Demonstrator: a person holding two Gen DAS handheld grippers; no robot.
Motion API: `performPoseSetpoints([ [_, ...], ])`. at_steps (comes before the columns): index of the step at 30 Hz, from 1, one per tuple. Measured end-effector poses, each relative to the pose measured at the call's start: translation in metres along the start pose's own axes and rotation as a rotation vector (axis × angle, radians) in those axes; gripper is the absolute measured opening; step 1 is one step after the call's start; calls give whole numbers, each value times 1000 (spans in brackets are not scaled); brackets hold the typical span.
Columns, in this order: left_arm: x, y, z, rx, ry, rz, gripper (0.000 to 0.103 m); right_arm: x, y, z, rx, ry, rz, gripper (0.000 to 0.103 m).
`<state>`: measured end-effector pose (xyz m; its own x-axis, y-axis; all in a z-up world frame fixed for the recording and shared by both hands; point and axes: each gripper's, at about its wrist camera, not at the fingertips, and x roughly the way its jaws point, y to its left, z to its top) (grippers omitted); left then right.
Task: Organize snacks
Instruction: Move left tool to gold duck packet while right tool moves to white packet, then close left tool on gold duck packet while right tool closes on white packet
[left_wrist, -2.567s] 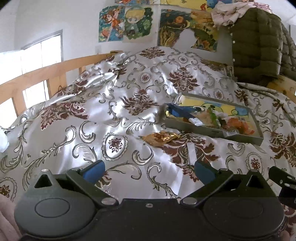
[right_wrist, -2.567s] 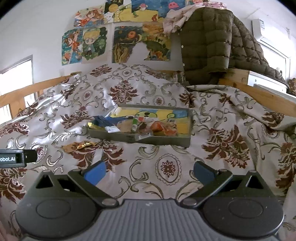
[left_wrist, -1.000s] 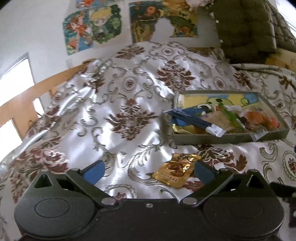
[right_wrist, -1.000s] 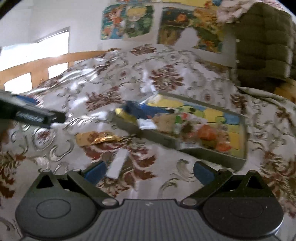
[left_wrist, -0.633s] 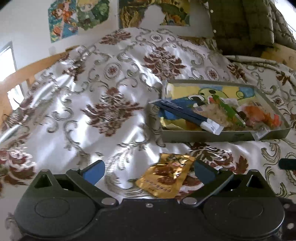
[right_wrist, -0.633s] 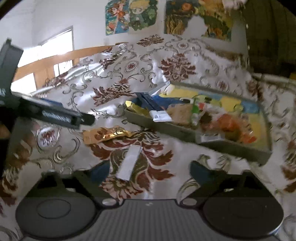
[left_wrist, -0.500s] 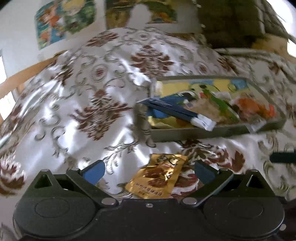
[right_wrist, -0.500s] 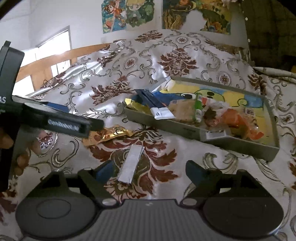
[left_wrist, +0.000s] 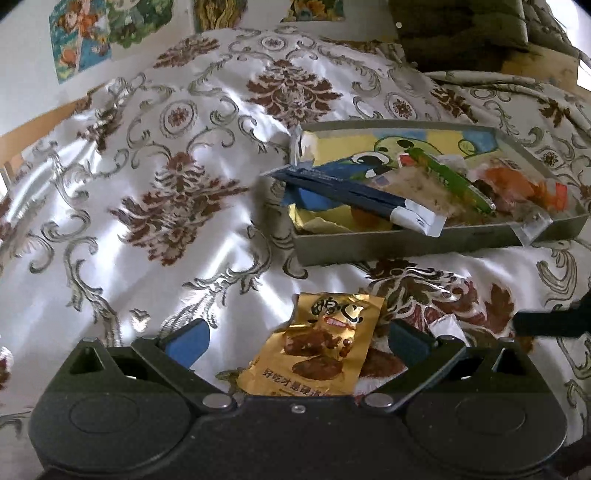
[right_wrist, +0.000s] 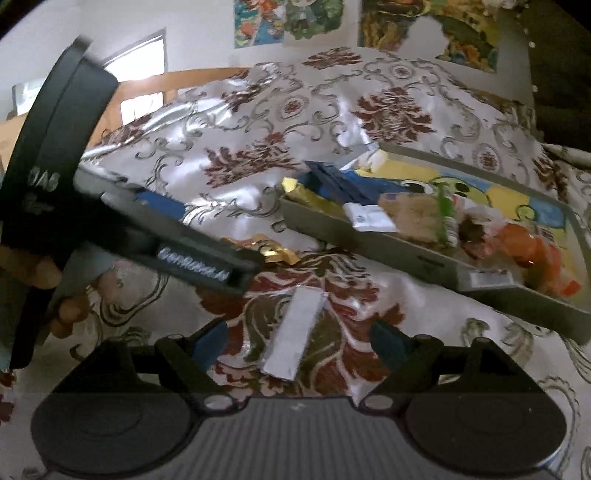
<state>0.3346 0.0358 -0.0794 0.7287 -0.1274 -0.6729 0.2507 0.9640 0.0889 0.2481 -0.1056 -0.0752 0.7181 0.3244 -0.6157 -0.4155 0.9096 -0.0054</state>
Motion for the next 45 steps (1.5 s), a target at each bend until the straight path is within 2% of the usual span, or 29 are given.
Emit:
performPoseSetpoints([
  [6,14,3,-1,-16,45,-57,102,12,5,-3,-8,34,14,64],
  [10,19,11,0,-69,61,-82,100,15,-2,-2,37,40,13,58],
  [15,20,15,2,-74,84,-95,95,17,-3,-5,37,55,4,57],
  [20,17,17,3,-67,88,-125,76,20,-4,-5,42,62,7,58],
  [34,11,14,7,-86,127,-151,66,23,4,-7,0,61,-21,57],
  [41,12,13,8,-86,124,-152,65,22,8,-6,-25,47,-53,41],
  [45,19,16,4,-115,130,-163,69,24,7,-5,-24,51,-54,43],
])
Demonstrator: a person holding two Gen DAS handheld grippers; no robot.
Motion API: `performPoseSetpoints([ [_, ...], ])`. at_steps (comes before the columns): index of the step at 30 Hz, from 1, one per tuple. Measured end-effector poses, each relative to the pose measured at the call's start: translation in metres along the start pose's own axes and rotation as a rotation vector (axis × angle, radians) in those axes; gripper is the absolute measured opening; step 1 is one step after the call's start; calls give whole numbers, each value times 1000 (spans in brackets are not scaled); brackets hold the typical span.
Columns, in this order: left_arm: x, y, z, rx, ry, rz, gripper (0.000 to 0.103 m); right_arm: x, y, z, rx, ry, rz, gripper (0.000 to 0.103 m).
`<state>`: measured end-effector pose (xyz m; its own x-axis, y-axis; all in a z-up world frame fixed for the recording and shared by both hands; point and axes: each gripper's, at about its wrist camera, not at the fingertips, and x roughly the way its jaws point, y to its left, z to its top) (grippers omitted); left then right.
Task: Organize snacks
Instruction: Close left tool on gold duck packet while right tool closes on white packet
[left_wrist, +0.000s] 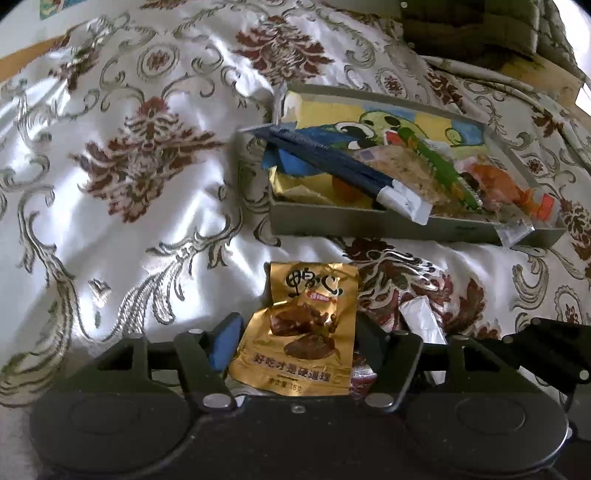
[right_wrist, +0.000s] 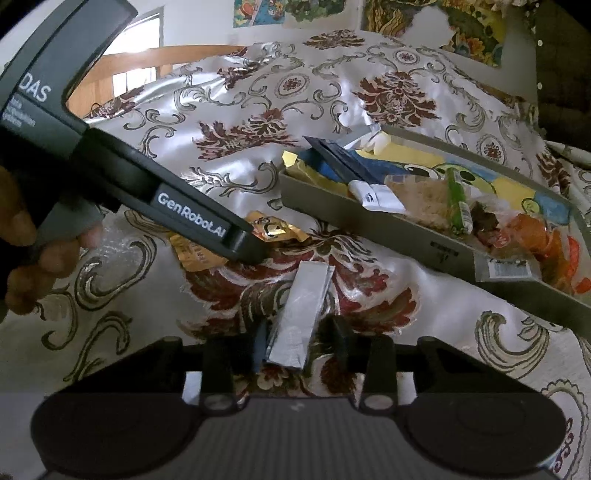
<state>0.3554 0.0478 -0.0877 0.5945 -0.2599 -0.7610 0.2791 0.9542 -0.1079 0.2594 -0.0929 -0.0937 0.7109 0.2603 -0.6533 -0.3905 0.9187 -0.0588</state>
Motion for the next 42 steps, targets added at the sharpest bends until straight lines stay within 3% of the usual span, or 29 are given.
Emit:
performPoseSetpoints([
  [4,0,2,0,-21,1,-6,70,3,1,2,3,-1,-5,44],
  [11,0,2,0,-19,1,-1,68,4,1,3,-5,-3,-20,27],
  [15,-2,1,0,-19,-6,5,65,4,-2,4,11,1,-19,23],
  [29,-9,-1,2,-68,-24,31,51,1,-2,4,7,-13,-9,21],
  [42,-29,-10,8,-93,-99,57,46,-3,-2,6,10,-44,2,21],
])
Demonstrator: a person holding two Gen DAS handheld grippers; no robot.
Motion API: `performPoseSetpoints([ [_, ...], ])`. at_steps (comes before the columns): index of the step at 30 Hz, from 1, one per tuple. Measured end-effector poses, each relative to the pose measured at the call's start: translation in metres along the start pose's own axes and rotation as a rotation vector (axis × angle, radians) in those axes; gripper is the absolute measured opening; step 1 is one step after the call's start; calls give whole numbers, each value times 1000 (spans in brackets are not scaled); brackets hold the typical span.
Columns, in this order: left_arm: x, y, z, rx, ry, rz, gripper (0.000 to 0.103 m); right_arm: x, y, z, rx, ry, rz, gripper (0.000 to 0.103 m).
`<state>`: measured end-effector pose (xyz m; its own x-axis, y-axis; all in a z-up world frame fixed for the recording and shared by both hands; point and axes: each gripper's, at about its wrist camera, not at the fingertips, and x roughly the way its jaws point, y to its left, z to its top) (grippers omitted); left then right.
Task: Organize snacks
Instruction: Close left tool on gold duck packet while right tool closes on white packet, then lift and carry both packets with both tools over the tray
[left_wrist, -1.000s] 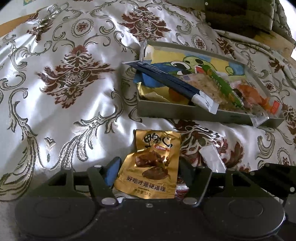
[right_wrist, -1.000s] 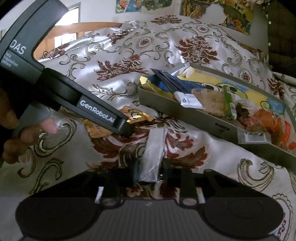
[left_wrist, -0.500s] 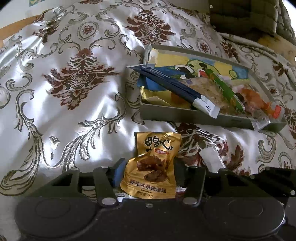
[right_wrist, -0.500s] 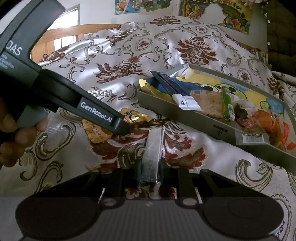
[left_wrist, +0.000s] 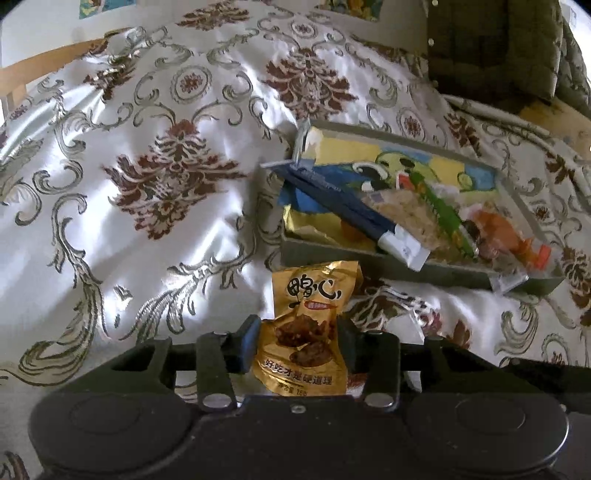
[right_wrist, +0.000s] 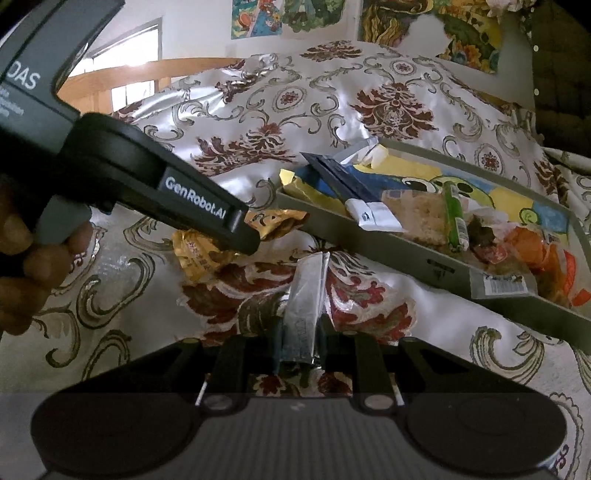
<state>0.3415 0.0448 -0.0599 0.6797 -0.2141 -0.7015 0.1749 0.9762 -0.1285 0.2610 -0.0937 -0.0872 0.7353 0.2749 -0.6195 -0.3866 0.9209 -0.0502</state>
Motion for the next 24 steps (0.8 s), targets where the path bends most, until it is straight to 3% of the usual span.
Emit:
performPoseSetpoints([
  [8,-9,1,3,-31,-76,2,46,-9,-2,7,2,-59,1,21],
  [16,-20,-7,9,-47,-185,-46,46,-26,-24,25,72,-165,-35,21],
  [21,-21,-14,31,-124,-218,-109,46,-34,-60,44,213,-230,-80,21],
  [24,-15,-31,48,-103,-251,-118,46,-37,-87,55,312,-266,-103,22],
])
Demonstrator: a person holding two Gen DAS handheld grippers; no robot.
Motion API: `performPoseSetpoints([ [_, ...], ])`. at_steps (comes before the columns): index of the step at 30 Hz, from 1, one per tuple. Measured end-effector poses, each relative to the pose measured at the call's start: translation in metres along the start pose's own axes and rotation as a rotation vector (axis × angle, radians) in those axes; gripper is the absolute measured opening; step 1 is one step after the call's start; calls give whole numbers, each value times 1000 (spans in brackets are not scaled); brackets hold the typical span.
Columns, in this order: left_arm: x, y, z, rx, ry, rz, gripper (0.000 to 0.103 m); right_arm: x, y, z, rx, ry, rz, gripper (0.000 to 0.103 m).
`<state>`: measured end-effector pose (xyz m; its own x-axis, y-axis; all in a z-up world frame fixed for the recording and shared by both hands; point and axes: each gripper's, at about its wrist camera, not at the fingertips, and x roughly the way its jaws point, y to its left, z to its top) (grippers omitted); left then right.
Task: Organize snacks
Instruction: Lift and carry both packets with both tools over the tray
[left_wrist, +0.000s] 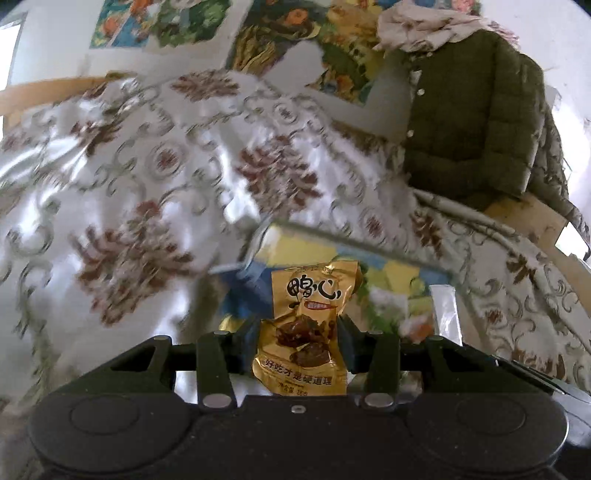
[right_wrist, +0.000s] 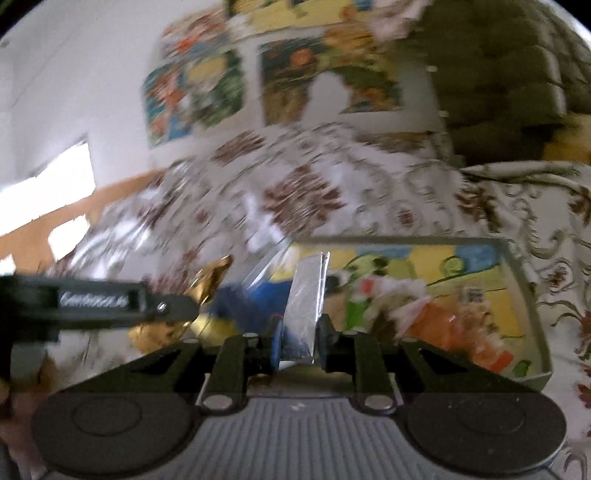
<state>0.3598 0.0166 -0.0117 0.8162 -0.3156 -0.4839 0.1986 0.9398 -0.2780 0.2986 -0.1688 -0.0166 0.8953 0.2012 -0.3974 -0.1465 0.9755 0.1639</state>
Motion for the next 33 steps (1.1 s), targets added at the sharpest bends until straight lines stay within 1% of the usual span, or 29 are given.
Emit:
performPoseSetpoints([
  [4,28,-23,11,27,-2,-11,46,8,-29,15,77,-25,-40,22],
  [8,58,-39,14,19,15,-24,46,18,-54,22,137,-6,-69,22],
  [11,81,-47,12,9,54,-23,47,24,-64,21,129,7,-99,22],
  [14,95,-52,11,1,97,1,47,31,-72,19,144,32,-111,22],
  [18,103,-53,8,-26,118,20,47,36,-75,16,140,50,-137,22],
  [24,112,-56,7,6,149,63,47,48,-73,11,92,64,-170,22],
  [28,114,-55,8,-3,170,65,47,56,-69,5,69,88,-170,23],
  [33,116,-55,10,11,183,69,48,57,-61,5,32,88,-176,25],
])
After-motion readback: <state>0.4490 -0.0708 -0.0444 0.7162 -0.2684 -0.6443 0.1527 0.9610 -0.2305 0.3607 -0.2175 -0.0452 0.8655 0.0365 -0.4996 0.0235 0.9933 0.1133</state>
